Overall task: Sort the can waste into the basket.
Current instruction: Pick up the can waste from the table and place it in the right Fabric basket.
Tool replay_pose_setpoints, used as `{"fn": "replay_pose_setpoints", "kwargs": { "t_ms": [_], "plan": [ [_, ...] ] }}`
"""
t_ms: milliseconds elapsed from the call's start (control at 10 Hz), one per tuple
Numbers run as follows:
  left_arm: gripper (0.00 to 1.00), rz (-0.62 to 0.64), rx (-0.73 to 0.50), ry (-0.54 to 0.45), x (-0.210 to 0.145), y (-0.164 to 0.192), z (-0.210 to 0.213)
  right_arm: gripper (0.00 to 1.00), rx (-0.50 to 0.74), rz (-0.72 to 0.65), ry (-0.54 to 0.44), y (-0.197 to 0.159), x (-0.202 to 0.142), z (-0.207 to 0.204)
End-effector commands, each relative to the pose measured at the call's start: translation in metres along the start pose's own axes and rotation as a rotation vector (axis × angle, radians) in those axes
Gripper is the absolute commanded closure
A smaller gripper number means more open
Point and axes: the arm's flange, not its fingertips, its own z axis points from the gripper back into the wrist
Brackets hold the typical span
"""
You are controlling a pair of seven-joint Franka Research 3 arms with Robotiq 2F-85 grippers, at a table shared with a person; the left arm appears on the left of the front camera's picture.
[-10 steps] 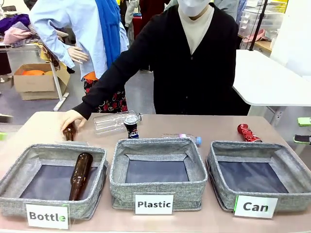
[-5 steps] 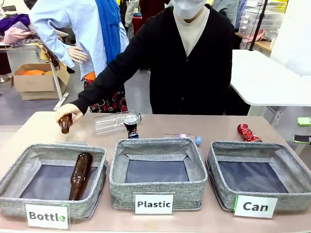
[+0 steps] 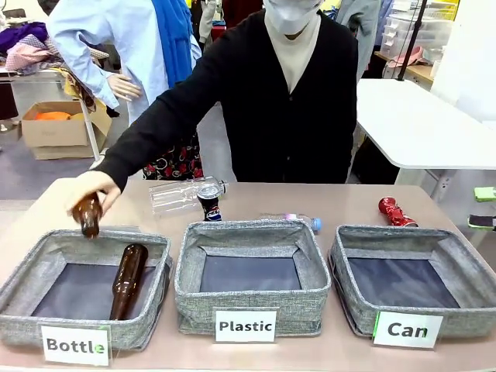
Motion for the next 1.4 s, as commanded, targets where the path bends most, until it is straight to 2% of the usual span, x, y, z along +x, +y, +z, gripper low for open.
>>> {"fn": "replay_pose_setpoints", "kwargs": {
  "t_ms": [0,200,300,500,600,800,1000,1200,1300],
  "plan": [
    [0.00,-0.001,-0.060,0.086,0.024,0.016,-0.040,0.00,0.023,0.027,-0.023,-0.001,0.002,0.000],
    [0.00,0.017,-0.055,-0.010,0.020,0.024,-0.012,0.00,0.023,0.027,-0.023,-0.001,0.002,0.000],
    [0.00,0.021,-0.053,-0.087,0.001,0.024,0.017,0.00,0.023,0.027,-0.023,-0.001,0.002,0.000],
    [0.00,0.040,-0.062,-0.337,-0.051,0.024,0.067,0.00,0.023,0.027,-0.023,-0.001,0.002,0.000],
    [0.00,0.077,-0.052,-0.374,-0.068,0.026,0.074,0.00,0.023,0.027,-0.023,-0.001,0.002,0.000],
    [0.00,0.075,-0.058,-0.363,-0.071,0.023,0.068,0.00,0.023,0.027,-0.023,-0.001,0.002,0.000],
    [0.00,0.044,-0.080,-0.293,-0.044,0.026,0.044,0.00,0.023,0.027,-0.023,-0.001,0.002,0.000],
    [0.00,0.017,-0.098,-0.147,-0.004,0.021,-0.014,0.00,0.023,0.027,-0.023,-0.001,0.002,0.000],
    [0.00,-0.019,-0.107,-0.038,0.024,0.015,-0.065,0.00,0.023,0.027,-0.023,-0.001,0.002,0.000]
  ]
}}
